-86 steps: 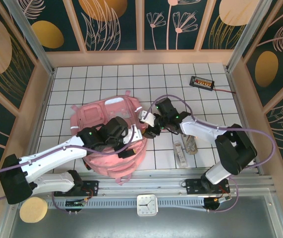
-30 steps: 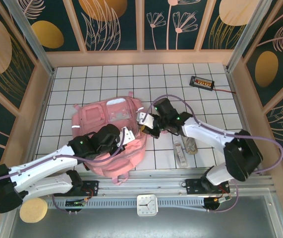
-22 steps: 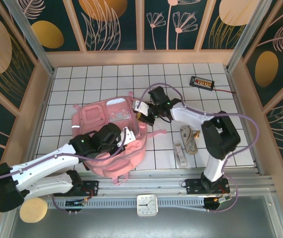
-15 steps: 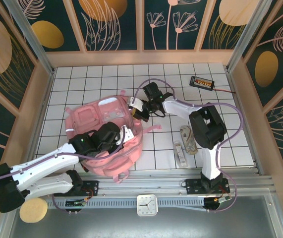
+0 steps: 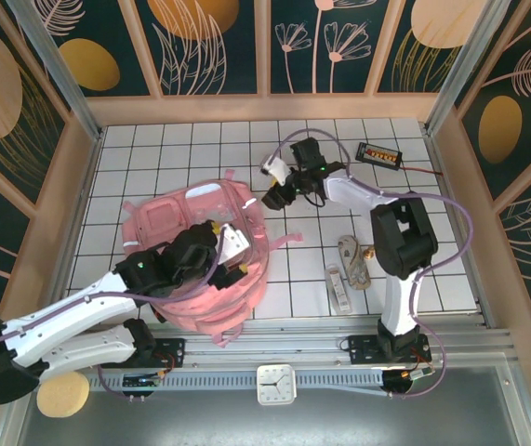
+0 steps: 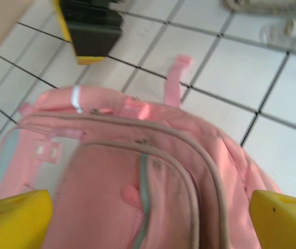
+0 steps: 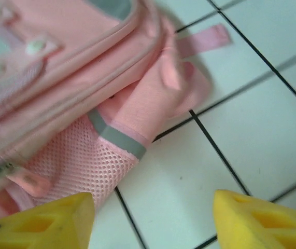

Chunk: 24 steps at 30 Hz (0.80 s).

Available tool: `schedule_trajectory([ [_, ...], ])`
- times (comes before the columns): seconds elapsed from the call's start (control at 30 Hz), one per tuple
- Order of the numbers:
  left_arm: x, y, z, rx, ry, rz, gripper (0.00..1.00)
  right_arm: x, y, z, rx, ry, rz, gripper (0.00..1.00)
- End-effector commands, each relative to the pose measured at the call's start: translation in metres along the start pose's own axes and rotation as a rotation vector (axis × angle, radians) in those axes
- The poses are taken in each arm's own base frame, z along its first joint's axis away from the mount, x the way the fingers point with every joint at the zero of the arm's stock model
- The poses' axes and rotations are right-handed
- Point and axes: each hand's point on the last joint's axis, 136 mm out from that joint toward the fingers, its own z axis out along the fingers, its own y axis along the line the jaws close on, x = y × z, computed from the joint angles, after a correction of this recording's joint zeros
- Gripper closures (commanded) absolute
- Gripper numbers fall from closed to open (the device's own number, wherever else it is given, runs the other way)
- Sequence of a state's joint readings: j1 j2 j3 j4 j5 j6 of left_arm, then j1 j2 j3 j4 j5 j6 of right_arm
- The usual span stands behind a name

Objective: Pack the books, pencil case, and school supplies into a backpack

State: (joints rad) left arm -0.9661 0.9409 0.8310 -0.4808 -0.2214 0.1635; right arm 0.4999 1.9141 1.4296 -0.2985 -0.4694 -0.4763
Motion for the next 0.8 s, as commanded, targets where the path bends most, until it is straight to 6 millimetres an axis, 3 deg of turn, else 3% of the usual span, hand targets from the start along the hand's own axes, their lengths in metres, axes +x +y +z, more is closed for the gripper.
schedule_trajectory([
  [0.0,-0.032,0.046,-0.027,-0.172,-0.120,-0.275,0.01,-0.062,0.012,-0.058,-0.023,-0.129,0.289,0.33],
  [0.07,-0.022,0.064,-0.028,-0.223,-0.090,-0.425,0.01,-0.065,0.033,-0.060,-0.118,-0.118,0.392,0.32],
  [0.13,-0.014,0.069,-0.026,-0.233,-0.043,-0.486,0.01,-0.065,0.057,-0.061,-0.198,-0.109,0.395,0.34],
  [0.2,-0.010,0.071,-0.024,-0.246,-0.023,-0.522,0.02,-0.059,0.097,-0.060,-0.246,-0.090,0.212,0.35],
  [0.27,-0.008,0.077,-0.023,-0.266,-0.010,-0.566,0.06,-0.034,0.138,-0.060,-0.267,-0.093,-0.113,0.35],
  [0.3,-0.005,0.079,-0.020,-0.275,0.003,-0.583,0.08,-0.024,0.147,-0.060,-0.260,-0.125,-0.242,0.33],
  [0.37,0.009,0.082,-0.011,-0.288,0.064,-0.614,0.12,-0.012,0.149,-0.059,-0.216,-0.218,-0.384,0.30],
  [0.57,0.024,0.095,0.002,-0.315,0.168,-0.721,0.15,-0.007,0.132,-0.034,-0.208,-0.232,-0.492,0.32],
  [0.77,0.052,0.121,-0.006,-0.421,0.228,-0.881,0.17,-0.004,0.138,-0.016,-0.253,-0.246,-0.544,0.31],
])
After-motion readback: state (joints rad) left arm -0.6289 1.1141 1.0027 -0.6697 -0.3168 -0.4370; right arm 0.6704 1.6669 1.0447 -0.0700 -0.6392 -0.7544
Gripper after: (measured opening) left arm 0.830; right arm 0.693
